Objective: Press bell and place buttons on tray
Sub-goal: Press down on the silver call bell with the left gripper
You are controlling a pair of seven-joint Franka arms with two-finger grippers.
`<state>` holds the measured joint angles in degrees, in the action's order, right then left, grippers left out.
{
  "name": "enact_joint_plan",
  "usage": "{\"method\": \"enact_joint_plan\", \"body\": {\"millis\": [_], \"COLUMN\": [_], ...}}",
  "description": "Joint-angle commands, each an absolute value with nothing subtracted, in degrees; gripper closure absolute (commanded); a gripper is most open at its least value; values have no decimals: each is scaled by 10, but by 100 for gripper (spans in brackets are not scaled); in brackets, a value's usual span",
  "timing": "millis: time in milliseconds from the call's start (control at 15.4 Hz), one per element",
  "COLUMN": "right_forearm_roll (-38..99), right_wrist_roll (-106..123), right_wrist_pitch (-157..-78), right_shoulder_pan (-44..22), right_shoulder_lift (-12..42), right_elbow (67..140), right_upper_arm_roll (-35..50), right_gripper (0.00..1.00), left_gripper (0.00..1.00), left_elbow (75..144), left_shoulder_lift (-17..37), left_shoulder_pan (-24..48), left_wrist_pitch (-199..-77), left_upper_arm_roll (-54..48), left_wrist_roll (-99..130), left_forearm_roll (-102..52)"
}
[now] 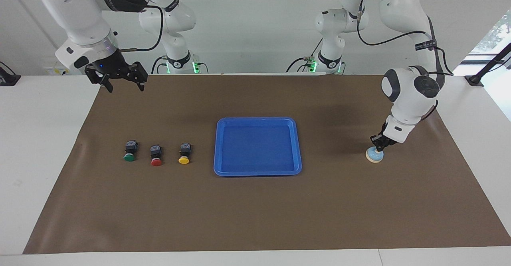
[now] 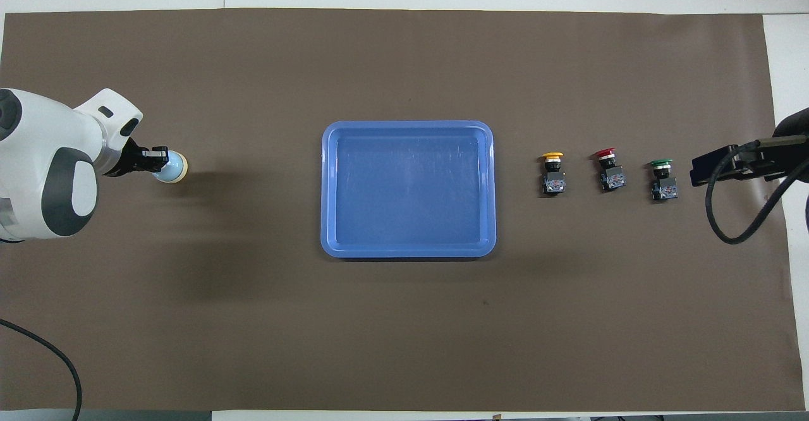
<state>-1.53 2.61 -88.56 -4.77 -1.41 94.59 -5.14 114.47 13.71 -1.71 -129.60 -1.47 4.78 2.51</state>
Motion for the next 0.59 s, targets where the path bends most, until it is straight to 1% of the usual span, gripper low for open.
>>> {"method": "enact_joint_plan", "body": {"millis": [0,65,130,195,260,325,391,521], "right_forearm_roll": [-11,-11,-11,-11,-11,-11,-11,-11], "right_wrist_roll": [34,34,34,34,35,34,34,35], "right_wrist_pitch": [-875,-875,-875,-875,-875,-875,-875,-875], "right_shoulder_pan": [-39,-39,-39,-39,-39,-39,-39,-39], "right_shoulder_lift": [-18,-18,-18,-18,-18,-18,-18,-18], "right_elbow": [944,945,944,944,944,944,944,944], "right_upper_arm_roll": [-47,-47,-47,-47,-47,-47,-47,-47], "right_gripper": [0,0,0,0,0,0,0,0], "left_gripper": [100,84,54,14,0,0,0,0], "left_elbow": [1033,996,965,949,946,947,947,944], "left_shoulder_lift": [139,136,128,113,92,64,49,36], "left_shoulder_pan": [-11,-8,0,5,10,9,9,9], "left_wrist_pitch": [-1140,-1090,-1047,-1018,-999,-985,-971,-944], "left_upper_arm_roll": [-13,-15,-15,-15,-14,-15,-15,-15], "left_wrist_roll": [48,49,50,55,60,60,60,60], "left_forearm_roll": [34,28,20,17,15,15,15,15]}}
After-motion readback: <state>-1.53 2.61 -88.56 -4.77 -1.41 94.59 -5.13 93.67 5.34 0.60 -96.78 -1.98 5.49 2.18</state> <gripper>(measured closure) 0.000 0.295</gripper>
